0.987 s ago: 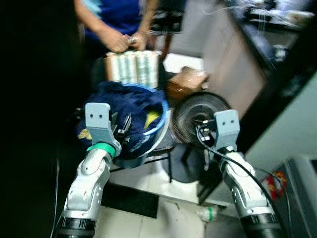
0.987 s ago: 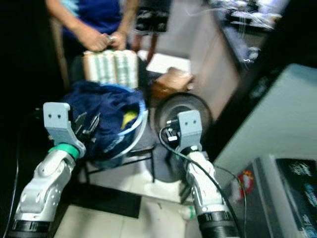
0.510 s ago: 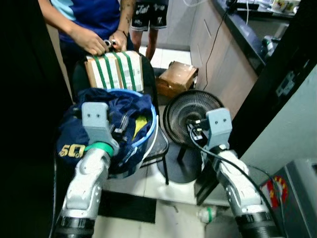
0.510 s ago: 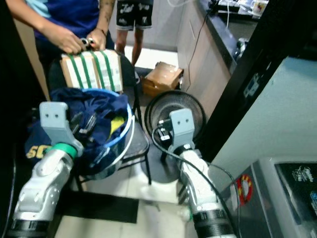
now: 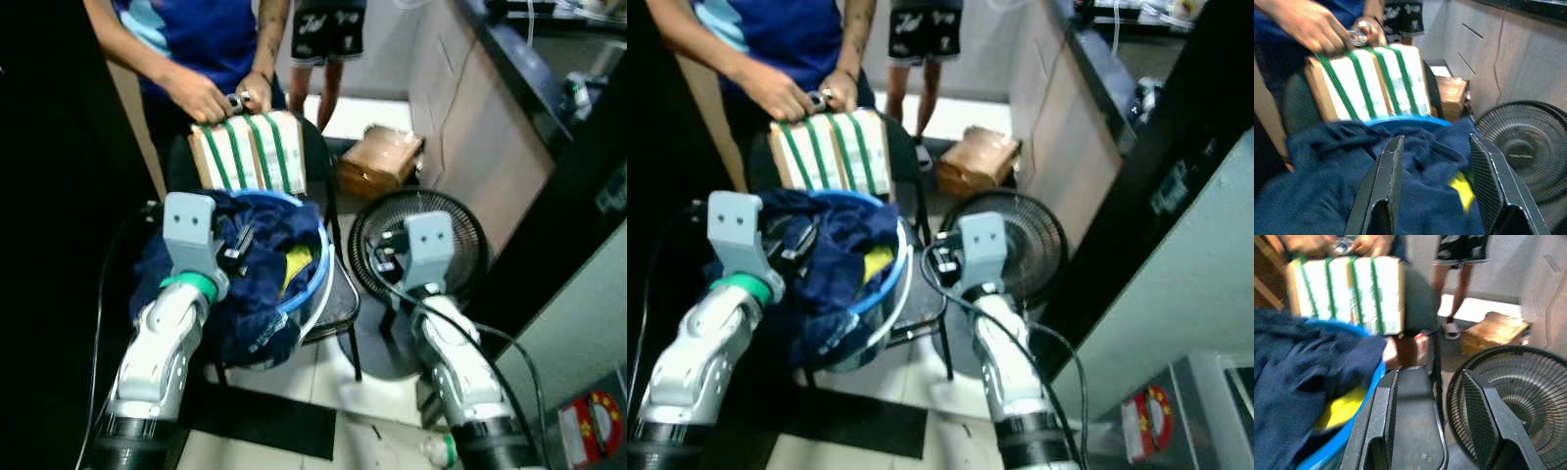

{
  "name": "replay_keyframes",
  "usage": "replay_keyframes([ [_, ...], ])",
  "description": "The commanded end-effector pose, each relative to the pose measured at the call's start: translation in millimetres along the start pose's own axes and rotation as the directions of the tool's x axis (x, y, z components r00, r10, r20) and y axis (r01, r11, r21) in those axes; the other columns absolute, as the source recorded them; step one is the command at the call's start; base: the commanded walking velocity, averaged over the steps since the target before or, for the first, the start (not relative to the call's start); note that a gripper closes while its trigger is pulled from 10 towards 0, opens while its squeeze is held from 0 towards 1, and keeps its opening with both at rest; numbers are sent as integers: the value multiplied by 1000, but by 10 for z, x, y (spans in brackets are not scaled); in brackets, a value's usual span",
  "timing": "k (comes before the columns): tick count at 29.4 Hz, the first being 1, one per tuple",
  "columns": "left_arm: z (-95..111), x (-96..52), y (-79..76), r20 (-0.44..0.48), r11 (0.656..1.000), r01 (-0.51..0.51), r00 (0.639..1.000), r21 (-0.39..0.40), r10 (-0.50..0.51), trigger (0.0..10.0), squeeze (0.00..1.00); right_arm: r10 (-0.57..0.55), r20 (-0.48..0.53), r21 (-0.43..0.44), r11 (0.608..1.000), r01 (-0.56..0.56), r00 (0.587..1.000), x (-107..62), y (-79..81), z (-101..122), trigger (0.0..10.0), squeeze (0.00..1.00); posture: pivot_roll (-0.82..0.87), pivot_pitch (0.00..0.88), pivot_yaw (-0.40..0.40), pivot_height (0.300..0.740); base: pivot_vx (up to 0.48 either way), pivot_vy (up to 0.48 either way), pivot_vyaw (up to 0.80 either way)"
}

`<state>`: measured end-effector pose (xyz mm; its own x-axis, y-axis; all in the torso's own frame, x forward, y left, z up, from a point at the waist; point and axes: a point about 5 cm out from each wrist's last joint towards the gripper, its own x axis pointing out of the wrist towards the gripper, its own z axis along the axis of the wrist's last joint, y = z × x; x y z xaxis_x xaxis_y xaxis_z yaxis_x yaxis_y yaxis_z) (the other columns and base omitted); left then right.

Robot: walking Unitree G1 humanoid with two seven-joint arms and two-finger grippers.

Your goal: Clothes washing

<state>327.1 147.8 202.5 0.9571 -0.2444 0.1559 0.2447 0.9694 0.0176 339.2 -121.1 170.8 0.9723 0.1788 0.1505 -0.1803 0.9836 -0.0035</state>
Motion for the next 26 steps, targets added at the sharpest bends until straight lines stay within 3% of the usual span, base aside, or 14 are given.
replay_keyframes([
  [1,-64,-4,42,-38,1000,-3,999,-4,3,10000,0,-5,-17,22,1000,5,1000,-32,34,-72,10000,0,95,25,127,740,307,0,0],
  [9,-58,16,28,-36,1000,1,999,-12,-2,10000,0,6,-16,26,1000,-6,1000,-61,46,-70,10000,0,72,31,122,740,307,0,0],
  [14,-80,25,-8,-39,1000,6,999,-21,-7,10000,0,71,-19,-40,997,-72,997,-61,127,-58,10000,0,60,33,114,740,319,0,320],
  [18,-82,23,-19,-34,1000,1,999,-28,-2,10000,0,54,-12,3,999,-54,998,-64,115,-58,10000,0,56,31,93,740,319,0,200],
  [26,-90,2,-3,-28,999,-16,999,-33,15,10000,0,65,-7,-16,998,-65,998,-48,92,-33,10000,0,55,30,79,740,319,0,0],
])
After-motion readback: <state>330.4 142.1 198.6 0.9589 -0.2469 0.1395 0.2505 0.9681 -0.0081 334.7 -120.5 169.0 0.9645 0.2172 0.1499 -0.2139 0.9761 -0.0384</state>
